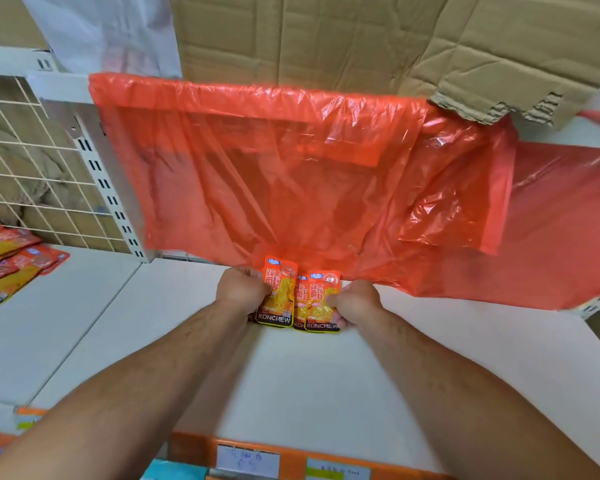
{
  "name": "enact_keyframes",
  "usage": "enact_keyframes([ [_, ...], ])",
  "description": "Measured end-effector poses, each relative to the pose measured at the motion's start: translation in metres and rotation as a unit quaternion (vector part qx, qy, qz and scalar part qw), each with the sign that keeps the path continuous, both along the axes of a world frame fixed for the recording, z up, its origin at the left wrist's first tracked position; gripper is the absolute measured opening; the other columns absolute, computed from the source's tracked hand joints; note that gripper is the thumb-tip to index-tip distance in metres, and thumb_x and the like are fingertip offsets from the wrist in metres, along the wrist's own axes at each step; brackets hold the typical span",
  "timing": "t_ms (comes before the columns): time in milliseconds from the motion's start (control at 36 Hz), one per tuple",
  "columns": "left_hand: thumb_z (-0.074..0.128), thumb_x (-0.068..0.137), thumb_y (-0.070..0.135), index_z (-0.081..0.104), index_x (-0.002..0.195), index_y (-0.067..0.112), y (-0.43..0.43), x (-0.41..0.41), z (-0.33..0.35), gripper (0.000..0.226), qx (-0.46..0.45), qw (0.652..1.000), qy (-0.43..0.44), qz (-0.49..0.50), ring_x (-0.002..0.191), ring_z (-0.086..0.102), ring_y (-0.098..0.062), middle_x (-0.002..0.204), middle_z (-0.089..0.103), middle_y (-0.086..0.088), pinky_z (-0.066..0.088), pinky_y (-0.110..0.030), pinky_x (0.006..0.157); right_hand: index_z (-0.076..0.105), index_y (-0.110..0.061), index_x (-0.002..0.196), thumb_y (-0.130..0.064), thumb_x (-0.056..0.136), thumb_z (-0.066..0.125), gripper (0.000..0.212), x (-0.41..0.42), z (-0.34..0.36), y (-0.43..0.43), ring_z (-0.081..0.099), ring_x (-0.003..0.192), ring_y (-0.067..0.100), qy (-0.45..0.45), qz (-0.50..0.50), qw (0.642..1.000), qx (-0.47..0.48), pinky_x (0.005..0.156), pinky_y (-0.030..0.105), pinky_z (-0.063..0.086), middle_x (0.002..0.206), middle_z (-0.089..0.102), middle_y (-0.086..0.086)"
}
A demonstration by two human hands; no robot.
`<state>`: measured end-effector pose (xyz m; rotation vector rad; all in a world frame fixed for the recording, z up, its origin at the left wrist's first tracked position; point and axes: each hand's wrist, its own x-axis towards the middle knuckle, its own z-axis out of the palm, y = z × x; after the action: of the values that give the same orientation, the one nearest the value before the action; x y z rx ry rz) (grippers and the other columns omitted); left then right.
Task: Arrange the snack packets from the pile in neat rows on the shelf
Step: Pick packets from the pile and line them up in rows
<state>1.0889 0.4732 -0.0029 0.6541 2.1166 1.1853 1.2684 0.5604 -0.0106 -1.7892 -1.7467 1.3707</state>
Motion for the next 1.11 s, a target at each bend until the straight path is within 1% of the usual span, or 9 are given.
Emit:
enact_keyframes([
  [167, 0.074, 0.073, 0.004, 0.070, 0.086, 0.008, 0.000, -0.006, -0.004, 0.014, 0.002, 1.000, -0.018, 0.000, 0.082, 0.071, -0.025, 0.086, 0.074, -0.005, 0.057, -0.036, 0.079, 0.061, -0.006, 0.062, -0.008, 0.076, 0.067, 0.016, -0.004, -0.002, 0.000, 0.063, 0.043, 0.019, -0.066, 0.001, 0.997, 0.043, 0.058, 0.034, 0.060, 0.057, 0.069, 0.013],
  [278, 0.074, 0.072, 0.004, 0.069, 0.078, 0.010, -0.001, -0.009, -0.006, 0.010, 0.000, 1.000, -0.024, -0.017, 0.082, 0.072, -0.028, 0.084, 0.075, -0.007, 0.058, -0.041, 0.082, 0.062, -0.005, 0.056, -0.013, 0.073, 0.067, 0.019, -0.005, -0.001, -0.005, 0.067, 0.047, 0.021, -0.098, 0.004, 0.993, 0.068, 0.058, 0.036, 0.062, 0.053, 0.068, 0.010],
  [472, 0.075, 0.074, 0.003, 0.054, 0.061, 0.016, 0.002, -0.002, 0.000, 0.028, 0.003, 0.999, -0.032, -0.037, 0.049, 0.051, -0.018, 0.060, 0.059, -0.003, 0.041, -0.024, 0.054, 0.066, 0.000, 0.085, -0.017, 0.074, 0.070, 0.021, -0.005, 0.001, -0.007, 0.059, 0.034, 0.016, -0.085, -0.010, 0.994, 0.068, 0.040, 0.023, 0.050, 0.059, 0.069, 0.009],
  [583, 0.072, 0.075, -0.001, 0.055, 0.062, 0.014, 0.005, 0.004, 0.003, 0.027, 0.008, 0.997, -0.063, -0.054, 0.037, 0.044, -0.016, 0.053, 0.053, -0.004, 0.037, -0.020, 0.044, 0.064, -0.005, 0.073, -0.024, 0.075, 0.069, 0.020, -0.004, 0.000, -0.010, 0.061, 0.038, 0.019, -0.080, -0.031, 0.994, 0.074, 0.047, 0.028, 0.055, 0.056, 0.068, 0.009],
  [694, 0.071, 0.074, -0.007, 0.053, 0.064, 0.013, 0.013, 0.014, 0.005, 0.028, 0.013, 0.993, -0.097, -0.064, 0.035, 0.041, -0.014, 0.050, 0.048, -0.003, 0.035, -0.020, 0.043, 0.057, -0.012, 0.055, -0.035, 0.079, 0.063, 0.034, 0.007, 0.004, -0.011, 0.058, 0.047, 0.022, -0.093, -0.036, 0.989, 0.108, 0.054, 0.026, 0.048, 0.048, 0.059, 0.004],
  [778, 0.075, 0.073, -0.007, 0.053, 0.065, 0.013, 0.020, 0.027, 0.006, 0.030, 0.015, 0.993, -0.096, -0.065, 0.042, 0.045, -0.017, 0.050, 0.049, -0.002, 0.042, -0.026, 0.050, 0.058, -0.013, 0.071, -0.029, 0.078, 0.060, 0.017, 0.021, 0.006, -0.012, 0.060, 0.066, 0.022, -0.119, -0.054, 0.982, 0.133, 0.055, 0.025, 0.041, 0.065, 0.061, -0.003],
  [833, 0.077, 0.071, -0.005, 0.052, 0.061, 0.014, 0.025, 0.038, 0.004, 0.034, 0.013, 0.993, -0.088, -0.074, 0.046, 0.047, -0.019, 0.050, 0.050, -0.002, 0.047, -0.032, 0.056, 0.061, -0.016, 0.082, -0.027, 0.078, 0.057, 0.012, 0.032, 0.007, -0.012, 0.061, 0.075, 0.022, -0.136, -0.060, 0.978, 0.145, 0.063, 0.027, 0.047, 0.077, 0.064, -0.004],
  [972, 0.080, 0.070, 0.000, 0.054, 0.060, 0.015, 0.040, 0.064, 0.001, 0.032, -0.006, 0.994, -0.053, -0.091, 0.045, 0.052, -0.018, 0.051, 0.056, -0.002, 0.057, -0.041, 0.064, 0.062, -0.017, 0.084, -0.024, 0.081, 0.055, 0.011, 0.058, 0.009, -0.010, 0.062, 0.080, 0.025, -0.159, -0.061, 0.973, 0.158, 0.075, 0.034, 0.055, 0.082, 0.066, -0.001],
  [1111, 0.081, 0.066, 0.007, 0.055, 0.053, 0.013, 0.055, 0.081, -0.003, 0.030, -0.036, 0.990, 0.043, -0.133, 0.051, 0.061, -0.020, 0.051, 0.061, -0.004, 0.055, -0.031, 0.063, 0.066, -0.014, 0.086, -0.021, 0.083, 0.055, 0.013, 0.075, 0.011, -0.007, 0.064, 0.084, 0.030, -0.162, -0.055, 0.970, 0.174, 0.077, 0.037, 0.056, 0.087, 0.069, 0.005],
])
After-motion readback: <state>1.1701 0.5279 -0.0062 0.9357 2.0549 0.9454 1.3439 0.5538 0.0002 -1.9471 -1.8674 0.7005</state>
